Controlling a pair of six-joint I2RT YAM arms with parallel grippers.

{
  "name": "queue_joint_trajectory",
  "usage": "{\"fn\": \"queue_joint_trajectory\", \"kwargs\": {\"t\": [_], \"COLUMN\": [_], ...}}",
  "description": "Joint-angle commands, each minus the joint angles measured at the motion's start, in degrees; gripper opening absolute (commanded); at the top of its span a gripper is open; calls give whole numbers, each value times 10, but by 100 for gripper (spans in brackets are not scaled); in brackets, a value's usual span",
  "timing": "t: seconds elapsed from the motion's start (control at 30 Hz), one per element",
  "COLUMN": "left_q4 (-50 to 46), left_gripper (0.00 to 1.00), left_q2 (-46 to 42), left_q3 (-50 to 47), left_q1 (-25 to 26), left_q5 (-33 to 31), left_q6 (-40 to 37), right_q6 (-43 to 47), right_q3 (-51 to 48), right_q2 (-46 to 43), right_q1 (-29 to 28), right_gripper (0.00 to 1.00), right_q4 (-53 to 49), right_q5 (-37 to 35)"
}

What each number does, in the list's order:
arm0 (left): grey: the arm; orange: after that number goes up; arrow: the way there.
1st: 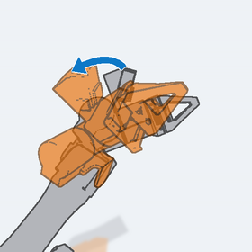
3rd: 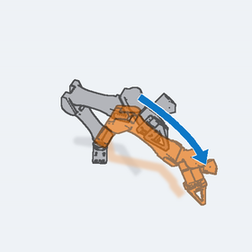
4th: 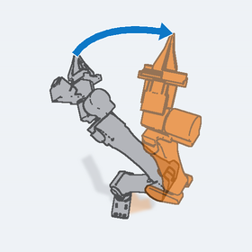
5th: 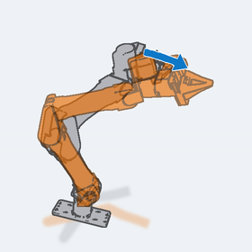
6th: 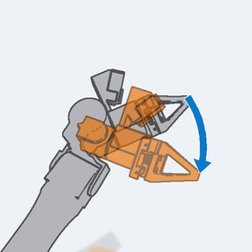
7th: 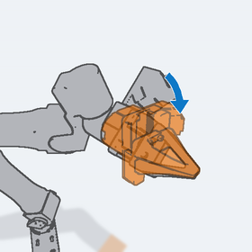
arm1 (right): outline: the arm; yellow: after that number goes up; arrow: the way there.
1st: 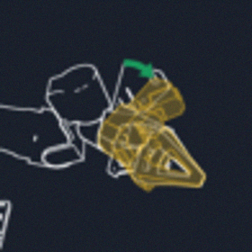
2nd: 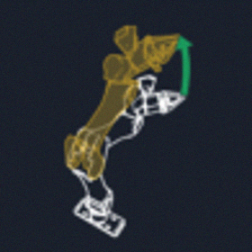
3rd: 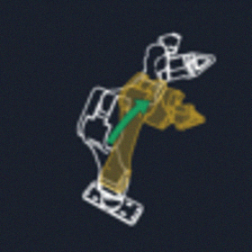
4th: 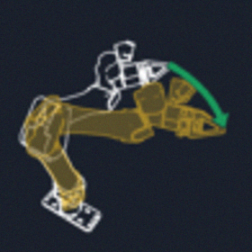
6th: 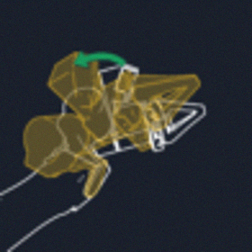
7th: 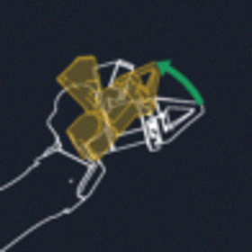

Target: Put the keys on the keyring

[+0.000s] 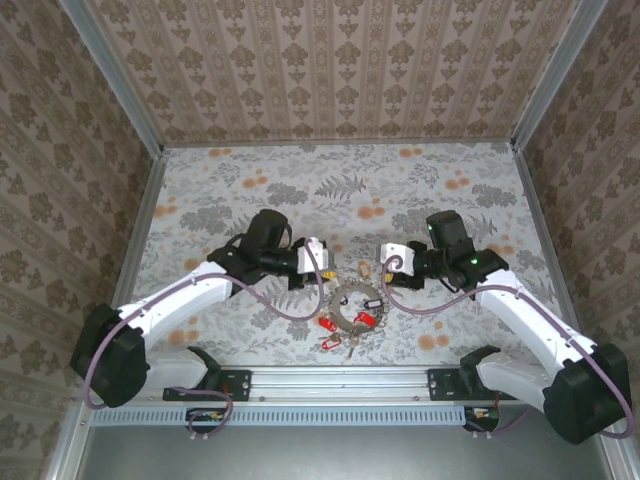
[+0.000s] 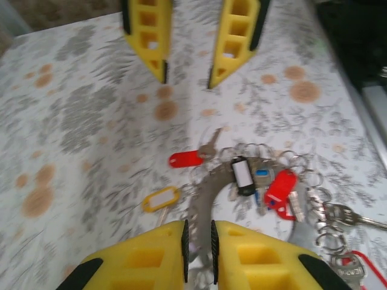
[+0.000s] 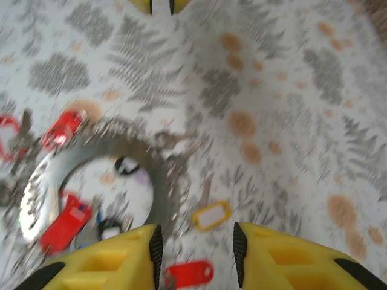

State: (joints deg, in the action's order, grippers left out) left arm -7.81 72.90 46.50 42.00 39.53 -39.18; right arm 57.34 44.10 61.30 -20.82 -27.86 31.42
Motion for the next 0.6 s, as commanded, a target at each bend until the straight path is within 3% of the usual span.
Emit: {"fn": "queue_joint_trajectory", "kwargs": {"t": [0.0, 0.1, 0.33, 0.5, 0.57], "left_q4": [6, 65, 215, 214, 187], "left_gripper": [19, 18, 19, 20, 27], "left_q2": [34, 44, 22, -37, -62], "left_q3": [-1, -16, -94, -125, -126], "left_q1": [6, 5, -28, -54, -64], "left_q5": [36, 15, -91, -206, -251], "left_q6": [-39, 4, 175, 282, 323], "right_q6": [80, 93, 125, 116, 106], "right_q3": [42, 22, -41, -68, -70], "right_q2": [-5, -19, 4, 41, 55], "right_q1": [-1, -16, -51, -71, -85], "right_gripper": [38, 37, 31, 35, 38], "right_q4": [-220, -270, -238, -149, -114], "right_q5": [-23, -29, -57, -70, -81]}}
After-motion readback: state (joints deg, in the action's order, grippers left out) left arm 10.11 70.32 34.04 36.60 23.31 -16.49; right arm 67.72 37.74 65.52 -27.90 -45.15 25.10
